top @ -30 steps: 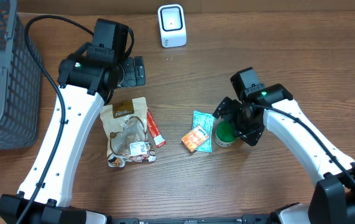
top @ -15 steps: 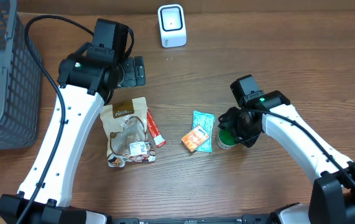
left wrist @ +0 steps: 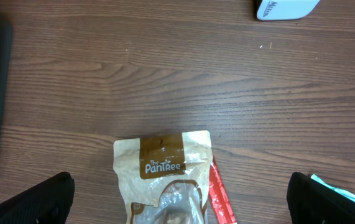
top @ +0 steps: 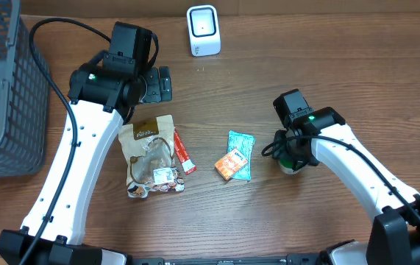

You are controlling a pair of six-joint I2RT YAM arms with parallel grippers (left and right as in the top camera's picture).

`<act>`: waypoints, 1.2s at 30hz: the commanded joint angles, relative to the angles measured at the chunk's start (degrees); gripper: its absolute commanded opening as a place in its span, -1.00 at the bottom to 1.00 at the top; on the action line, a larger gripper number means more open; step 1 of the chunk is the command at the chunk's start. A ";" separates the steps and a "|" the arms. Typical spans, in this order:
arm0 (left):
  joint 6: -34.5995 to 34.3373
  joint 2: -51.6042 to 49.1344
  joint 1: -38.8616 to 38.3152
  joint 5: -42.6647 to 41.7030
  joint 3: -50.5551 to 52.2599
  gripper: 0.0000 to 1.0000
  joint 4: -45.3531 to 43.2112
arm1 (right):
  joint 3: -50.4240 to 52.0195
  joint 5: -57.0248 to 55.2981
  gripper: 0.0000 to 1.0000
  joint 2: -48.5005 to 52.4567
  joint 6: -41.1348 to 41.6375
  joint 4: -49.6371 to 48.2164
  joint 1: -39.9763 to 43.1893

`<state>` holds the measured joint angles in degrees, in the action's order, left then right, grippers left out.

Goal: Scan the item barcode
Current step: 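Lower the right gripper around the green-lidded jar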

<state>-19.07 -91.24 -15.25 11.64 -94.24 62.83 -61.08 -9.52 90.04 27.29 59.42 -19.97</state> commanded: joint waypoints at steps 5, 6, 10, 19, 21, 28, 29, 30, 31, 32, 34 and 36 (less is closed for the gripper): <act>1.07 0.15 0.11 0.76 -0.76 0.99 -0.04 | 0.81 -4.28 0.19 0.96 -6.80 -4.68 0.09; 1.07 0.17 0.11 0.76 -0.76 1.00 -0.04 | 0.81 -3.72 0.19 0.96 -6.80 -5.44 0.09; 1.07 0.17 0.11 0.79 -0.76 1.00 -0.04 | 0.81 -0.76 0.18 0.96 -8.35 -8.61 0.09; 1.07 0.15 0.11 0.76 -0.76 0.99 -0.04 | 0.81 -0.66 0.82 0.96 -8.28 -8.50 0.09; 1.07 0.17 0.11 0.79 -0.76 0.99 -0.04 | 0.81 -0.68 0.96 0.96 -8.26 -8.41 0.09; 1.07 0.17 0.11 0.76 -0.76 0.99 -0.04 | 0.81 -0.61 0.97 0.96 -5.70 -7.89 0.09; 1.09 0.17 0.11 0.79 -0.76 1.00 -0.04 | 0.81 -0.42 0.91 0.96 -4.57 -7.48 0.09; 1.07 0.17 0.11 0.76 -0.76 1.00 -0.04 | 0.81 -0.42 0.84 0.96 -3.67 -7.06 0.09; 1.09 0.17 0.11 0.79 -0.76 0.99 -0.04 | 0.81 -0.46 0.78 0.96 -2.29 -6.56 0.09; 1.07 0.17 0.11 0.79 -0.76 1.00 -0.04 | 0.81 -0.46 0.73 0.96 -0.74 -5.97 0.09; 1.07 0.17 0.11 0.76 -0.76 0.99 -0.04 | 0.81 -0.48 0.72 0.96 2.47 -4.96 0.09; 1.07 0.17 0.11 0.76 -0.76 0.99 -0.04 | 0.79 -0.48 0.73 0.96 6.08 -4.44 0.11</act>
<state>-19.07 -91.24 -15.25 11.64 -94.24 62.83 -60.60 -10.24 90.65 26.55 54.76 -19.97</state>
